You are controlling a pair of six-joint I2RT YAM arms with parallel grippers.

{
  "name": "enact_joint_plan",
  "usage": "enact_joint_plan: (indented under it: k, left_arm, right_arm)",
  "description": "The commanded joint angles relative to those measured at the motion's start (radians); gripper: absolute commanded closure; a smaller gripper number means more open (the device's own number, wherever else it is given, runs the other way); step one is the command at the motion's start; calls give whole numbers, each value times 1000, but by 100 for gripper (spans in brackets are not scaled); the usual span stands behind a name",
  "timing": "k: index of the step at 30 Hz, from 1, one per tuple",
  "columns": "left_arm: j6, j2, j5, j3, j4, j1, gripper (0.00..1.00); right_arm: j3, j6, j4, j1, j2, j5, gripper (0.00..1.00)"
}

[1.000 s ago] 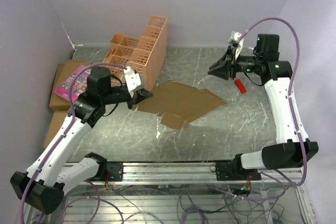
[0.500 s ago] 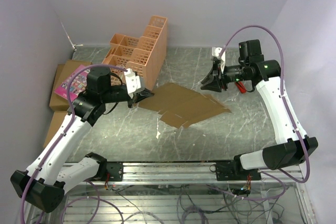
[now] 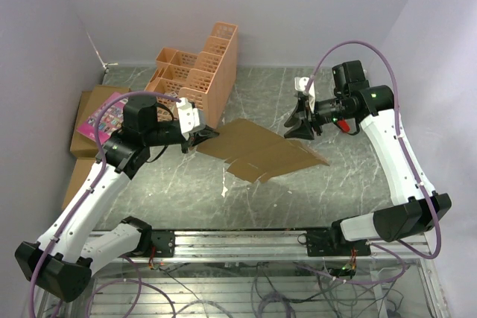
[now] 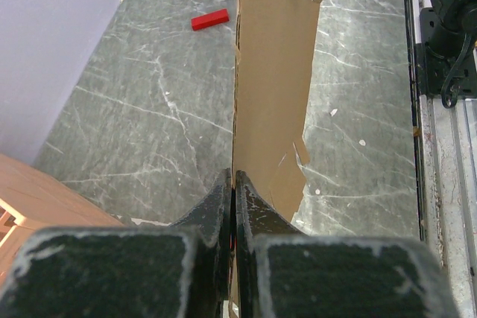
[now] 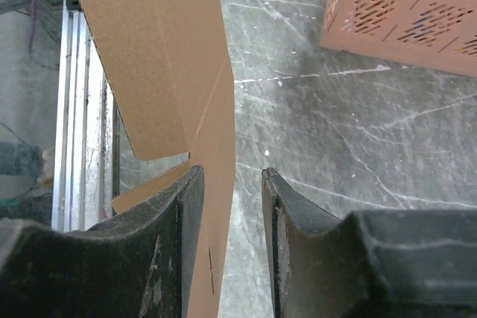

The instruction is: Fold the paper box

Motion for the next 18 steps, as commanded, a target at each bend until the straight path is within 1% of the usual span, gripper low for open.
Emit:
enact_joint_plan:
  k: [1, 14, 18]
  left_arm:
    - [14, -4, 25, 29, 13, 4, 93]
    - [24, -8, 32, 29, 3, 4, 93]
    - [23, -8, 41, 31, 3, 4, 93]
  right_arm:
    - [9, -41, -57, 14, -6, -10, 62]
    - [94, -36, -116, 15, -20, 30, 61]
    - [86, -39, -122, 14, -13, 33, 60]
